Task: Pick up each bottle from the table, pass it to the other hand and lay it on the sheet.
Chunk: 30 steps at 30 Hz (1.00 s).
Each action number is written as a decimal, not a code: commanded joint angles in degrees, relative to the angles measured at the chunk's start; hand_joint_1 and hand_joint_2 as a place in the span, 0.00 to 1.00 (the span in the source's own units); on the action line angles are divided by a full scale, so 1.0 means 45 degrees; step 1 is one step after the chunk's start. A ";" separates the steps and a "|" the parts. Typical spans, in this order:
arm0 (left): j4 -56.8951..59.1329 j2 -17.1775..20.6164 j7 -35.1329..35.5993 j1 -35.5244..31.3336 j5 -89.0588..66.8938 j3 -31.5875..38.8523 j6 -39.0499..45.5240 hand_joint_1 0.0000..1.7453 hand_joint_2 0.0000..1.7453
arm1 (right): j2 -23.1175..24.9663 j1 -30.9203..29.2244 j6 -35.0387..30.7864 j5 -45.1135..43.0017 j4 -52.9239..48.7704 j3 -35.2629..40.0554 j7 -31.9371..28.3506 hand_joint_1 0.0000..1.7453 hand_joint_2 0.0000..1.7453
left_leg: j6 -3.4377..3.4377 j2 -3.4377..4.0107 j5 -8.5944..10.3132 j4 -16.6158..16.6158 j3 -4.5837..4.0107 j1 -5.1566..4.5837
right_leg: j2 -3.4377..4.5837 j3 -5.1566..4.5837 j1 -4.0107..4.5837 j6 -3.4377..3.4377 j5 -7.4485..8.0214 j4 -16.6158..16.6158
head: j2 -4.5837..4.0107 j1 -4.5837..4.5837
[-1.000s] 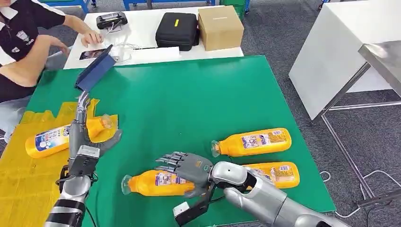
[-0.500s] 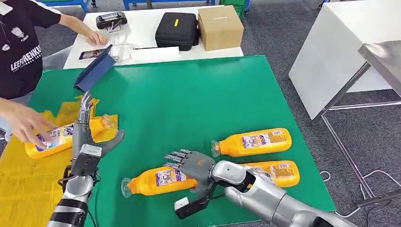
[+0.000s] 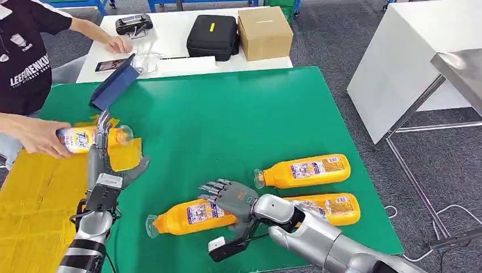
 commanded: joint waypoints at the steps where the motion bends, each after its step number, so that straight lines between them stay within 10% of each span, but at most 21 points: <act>1: 0.0173 -0.0139 0.0221 0.0016 -0.0075 -0.0073 -0.0049 0.00 1.00 | 0.1131 0.0277 -0.1422 0.1572 0.1044 -0.0821 0.0968 0.00 1.00 | -0.0007 -0.0021 -0.0022 0.0000 0.0060 0.0016 | -0.0001 0.0062 0.0015 -0.0021 -0.0015 -0.0009 | 0.0000 0.0000; 30: -0.0107 -0.0363 0.0516 0.0324 -0.0236 -0.0095 -0.0348 0.00 1.00 | 0.3118 -0.0232 -0.0732 0.3095 0.5630 -0.2686 0.2657 0.00 1.00 | 0.0000 -0.0030 -0.0003 -0.0004 0.0046 0.0011 | -0.0018 0.0047 0.0008 -0.0011 -0.0005 -0.0010 | 0.0000 0.0000</act>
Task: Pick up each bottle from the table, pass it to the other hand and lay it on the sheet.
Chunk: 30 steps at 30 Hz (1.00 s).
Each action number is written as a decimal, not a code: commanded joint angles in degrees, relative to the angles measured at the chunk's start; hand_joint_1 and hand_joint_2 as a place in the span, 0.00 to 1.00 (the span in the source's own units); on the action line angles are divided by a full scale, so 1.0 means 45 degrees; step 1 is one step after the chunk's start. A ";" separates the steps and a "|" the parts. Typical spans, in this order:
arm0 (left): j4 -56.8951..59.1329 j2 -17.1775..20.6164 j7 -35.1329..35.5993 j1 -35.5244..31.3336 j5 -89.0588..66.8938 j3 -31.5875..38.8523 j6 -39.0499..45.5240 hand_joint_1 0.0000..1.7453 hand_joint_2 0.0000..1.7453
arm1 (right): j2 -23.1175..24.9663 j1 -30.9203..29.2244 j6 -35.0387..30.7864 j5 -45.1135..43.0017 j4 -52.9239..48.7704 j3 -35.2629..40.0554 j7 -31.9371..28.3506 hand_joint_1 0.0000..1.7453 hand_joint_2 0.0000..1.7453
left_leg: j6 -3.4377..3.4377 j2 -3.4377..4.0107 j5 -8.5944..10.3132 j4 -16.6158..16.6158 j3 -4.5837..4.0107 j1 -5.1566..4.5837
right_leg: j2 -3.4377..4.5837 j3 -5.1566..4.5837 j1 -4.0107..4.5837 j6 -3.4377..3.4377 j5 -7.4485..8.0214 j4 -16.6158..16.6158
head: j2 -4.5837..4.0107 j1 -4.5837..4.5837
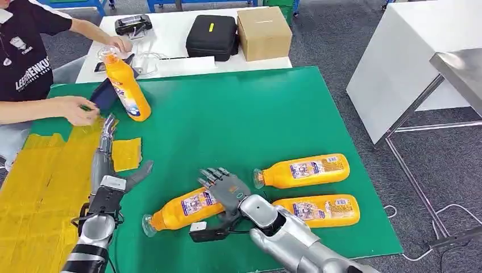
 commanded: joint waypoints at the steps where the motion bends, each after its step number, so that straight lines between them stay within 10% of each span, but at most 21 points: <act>1: 0.0211 -0.0130 0.0072 -0.0101 0.0032 -0.0100 -0.0094 0.00 1.00 | 0.0485 -0.0835 0.0389 -0.0014 0.2708 -0.0150 0.0201 0.06 1.00 | 0.0001 -0.0047 -0.0003 0.0000 0.0040 0.0009 | -0.0030 0.0053 0.0009 -0.0012 -0.0005 -0.0012 | 0.0000 0.0000; 3: 0.0263 -0.0130 0.0080 -0.0134 0.0048 -0.0140 -0.0120 0.00 1.00 | 0.0535 -0.0972 0.0693 -0.0070 0.3003 -0.0072 0.0058 0.27 1.00 | 0.0001 -0.0032 0.0003 -0.0006 0.0034 0.0006 | -0.0018 0.0042 0.0006 -0.0008 0.0002 -0.0014 | 0.0000 0.0000; 8: 0.0278 -0.0146 0.0080 -0.0144 0.0048 -0.0155 -0.0124 0.00 1.00 | 0.0509 -0.0987 0.0692 -0.0093 0.3034 -0.0086 0.0006 0.27 1.00 | 0.0002 -0.0056 0.0002 -0.0004 0.0080 0.0013 | -0.0034 0.0095 0.0013 -0.0013 0.0001 -0.0023 | 0.0000 0.0000; 10: 0.0345 -0.0140 0.0084 -0.0181 0.0063 -0.0171 -0.0140 0.00 1.00 | 0.0539 -0.1099 0.0968 -0.0073 0.3233 0.0067 -0.0173 0.77 1.00 | 0.0000 -0.0049 0.0004 -0.0003 0.0079 0.0007 | -0.0033 0.0095 0.0007 -0.0012 -0.0001 -0.0015 | 0.0000 0.0000; 12: 0.0459 -0.0148 0.0082 -0.0243 0.0094 -0.0232 -0.0162 0.00 1.00 | 0.0544 -0.1228 0.1052 -0.0175 0.3366 0.0174 -0.0508 0.88 1.00 | 0.0001 -0.0045 0.0006 -0.0007 0.0078 0.0002 | -0.0034 0.0094 0.0003 -0.0008 -0.0001 -0.0015 | 0.0000 0.0000; 30: -0.0110 -0.0149 0.0496 0.0022 0.0001 -0.0744 -0.0657 0.00 1.00 | 0.0632 0.0530 -0.2928 -0.1604 0.0400 -0.2289 -0.0511 1.00 1.00 | -0.0001 -0.0050 -0.0011 0.0006 0.0067 0.0011 | -0.0029 0.0087 0.0013 -0.0013 -0.0011 -0.0010 | 0.0000 0.0000</act>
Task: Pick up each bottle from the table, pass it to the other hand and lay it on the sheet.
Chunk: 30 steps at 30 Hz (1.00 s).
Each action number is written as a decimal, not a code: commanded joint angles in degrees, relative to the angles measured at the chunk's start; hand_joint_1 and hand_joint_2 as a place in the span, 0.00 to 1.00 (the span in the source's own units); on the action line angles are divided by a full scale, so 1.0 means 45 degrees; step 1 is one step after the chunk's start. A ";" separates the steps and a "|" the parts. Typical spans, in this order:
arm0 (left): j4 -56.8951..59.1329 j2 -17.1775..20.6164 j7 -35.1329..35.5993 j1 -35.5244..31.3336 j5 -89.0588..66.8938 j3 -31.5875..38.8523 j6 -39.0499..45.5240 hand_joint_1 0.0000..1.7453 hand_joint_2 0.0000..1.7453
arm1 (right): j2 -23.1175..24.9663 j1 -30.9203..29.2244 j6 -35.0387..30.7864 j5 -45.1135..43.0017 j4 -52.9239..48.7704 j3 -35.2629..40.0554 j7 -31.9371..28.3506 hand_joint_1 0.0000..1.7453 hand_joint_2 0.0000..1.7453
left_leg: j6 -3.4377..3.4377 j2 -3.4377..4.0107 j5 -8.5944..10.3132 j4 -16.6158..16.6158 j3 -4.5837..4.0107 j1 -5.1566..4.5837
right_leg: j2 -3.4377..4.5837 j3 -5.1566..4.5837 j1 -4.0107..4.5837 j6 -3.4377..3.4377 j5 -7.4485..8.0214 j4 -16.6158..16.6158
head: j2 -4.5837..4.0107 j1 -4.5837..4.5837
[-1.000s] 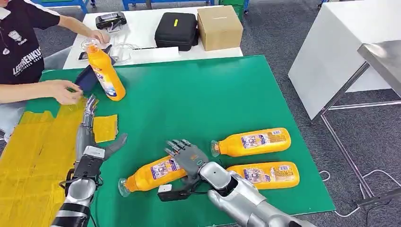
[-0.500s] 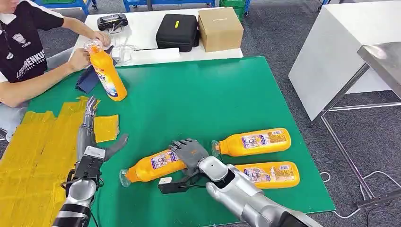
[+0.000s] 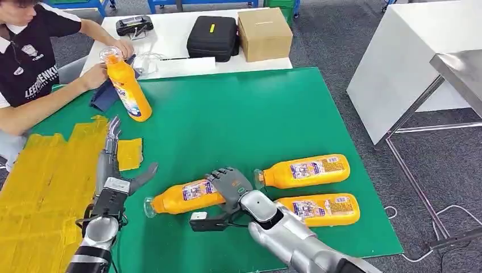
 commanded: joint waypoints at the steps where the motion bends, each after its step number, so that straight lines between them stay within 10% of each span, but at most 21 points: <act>1: 0.0017 0.0065 0.0540 -0.0088 -0.0261 -0.0693 -0.0586 0.00 1.00 | 0.0044 0.1419 -0.2239 -0.1448 -0.2095 -0.2275 -0.0529 1.00 1.00 | -0.0001 -0.0045 -0.0002 0.0000 0.0008 0.0007 | -0.0033 0.0020 0.0006 -0.0009 -0.0009 -0.0006 | 0.0000 0.0000; 12: -0.0910 -0.0036 0.0989 -0.0120 0.0237 -0.1830 -0.1288 0.00 1.00 | 0.0703 0.2495 -0.4961 -0.3289 -0.3028 -0.5557 -0.2349 1.00 1.00 | 0.0000 -0.0061 -0.0005 0.0013 -0.0024 0.0010 | -0.0046 -0.0002 0.0009 -0.0010 -0.0012 0.0002 | 0.0000 0.0000; 23: -0.1342 0.0011 0.1016 -0.0013 0.0858 -0.1921 -0.1758 0.00 1.00 | 0.0982 0.2455 -0.4629 -0.3695 -0.3005 -0.5809 -0.2713 1.00 1.00 | -0.0002 -0.0037 -0.0014 0.0009 -0.0017 0.0008 | -0.0021 -0.0008 0.0007 -0.0013 -0.0014 0.0002 | 0.0000 0.0000; 30: -0.0861 0.0332 0.2081 -0.0229 0.5133 -0.1957 -0.6268 0.00 1.00 | 0.1077 0.2740 -0.3462 -0.6028 -0.3651 -0.5707 -0.4696 1.00 1.00 | 0.0001 -0.0037 -0.0023 0.0013 -0.0002 0.0015 | -0.0017 0.0010 0.0012 -0.0013 -0.0019 -0.0001 | 0.0000 0.0000</act>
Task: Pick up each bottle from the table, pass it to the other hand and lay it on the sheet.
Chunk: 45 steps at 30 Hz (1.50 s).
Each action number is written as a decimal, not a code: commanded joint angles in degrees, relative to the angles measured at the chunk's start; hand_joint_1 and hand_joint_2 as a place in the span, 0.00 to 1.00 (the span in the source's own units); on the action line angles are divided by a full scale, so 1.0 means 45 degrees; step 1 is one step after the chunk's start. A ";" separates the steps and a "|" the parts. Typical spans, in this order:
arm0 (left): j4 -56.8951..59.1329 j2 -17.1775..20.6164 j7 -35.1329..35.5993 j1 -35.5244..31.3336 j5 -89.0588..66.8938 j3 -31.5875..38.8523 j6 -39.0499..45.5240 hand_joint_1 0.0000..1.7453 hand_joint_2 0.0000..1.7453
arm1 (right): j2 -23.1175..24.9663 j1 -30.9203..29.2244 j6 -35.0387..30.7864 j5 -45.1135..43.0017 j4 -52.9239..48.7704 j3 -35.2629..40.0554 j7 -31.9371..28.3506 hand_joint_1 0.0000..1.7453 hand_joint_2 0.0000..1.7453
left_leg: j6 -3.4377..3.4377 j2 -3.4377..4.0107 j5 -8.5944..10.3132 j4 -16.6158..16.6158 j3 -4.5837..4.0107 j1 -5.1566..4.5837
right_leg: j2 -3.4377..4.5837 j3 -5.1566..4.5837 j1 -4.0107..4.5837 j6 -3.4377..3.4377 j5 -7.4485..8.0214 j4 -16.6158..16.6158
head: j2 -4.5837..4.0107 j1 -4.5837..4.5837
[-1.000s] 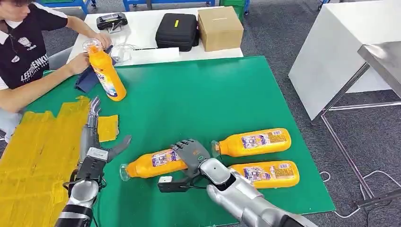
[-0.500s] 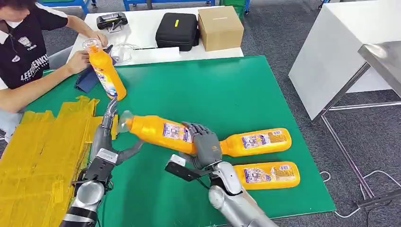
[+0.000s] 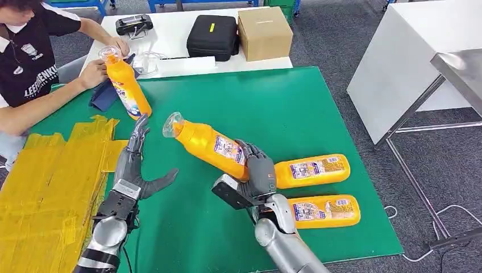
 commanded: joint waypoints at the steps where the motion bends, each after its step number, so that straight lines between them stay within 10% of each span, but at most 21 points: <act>1: 0.0606 0.0371 0.1065 -0.0429 0.3825 -0.0262 -0.3984 0.00 1.00 | 0.0096 0.0016 0.1313 -0.2190 -0.0528 -0.0219 -0.1815 1.00 1.00 | 0.0001 -0.0035 -0.0023 0.0013 0.0043 0.0013 | -0.0015 0.0056 0.0012 -0.0013 -0.0019 -0.0002 | 0.0000 0.0000; 8: 0.2814 0.0510 0.2284 -0.1472 0.7144 -0.0150 -0.5933 0.00 1.00 | 0.0117 0.0278 0.3690 -0.5554 -0.1341 0.0371 -0.3576 1.00 1.00 | -0.0006 -0.0038 -0.0004 -0.0007 0.0037 0.0005 | -0.0023 0.0047 0.0005 -0.0017 -0.0008 -0.0008 | 0.0000 0.0000; 45: 0.2521 0.0139 0.1615 -0.1436 0.5835 -0.0666 -0.3558 0.00 1.00 | 0.0399 -0.0812 0.3757 -0.4956 0.1335 0.2533 -0.1775 1.00 1.00 | -0.0001 -0.0028 -0.0006 -0.0001 0.0015 0.0006 | -0.0017 0.0024 0.0006 -0.0009 -0.0006 -0.0007 | 0.0000 0.0000</act>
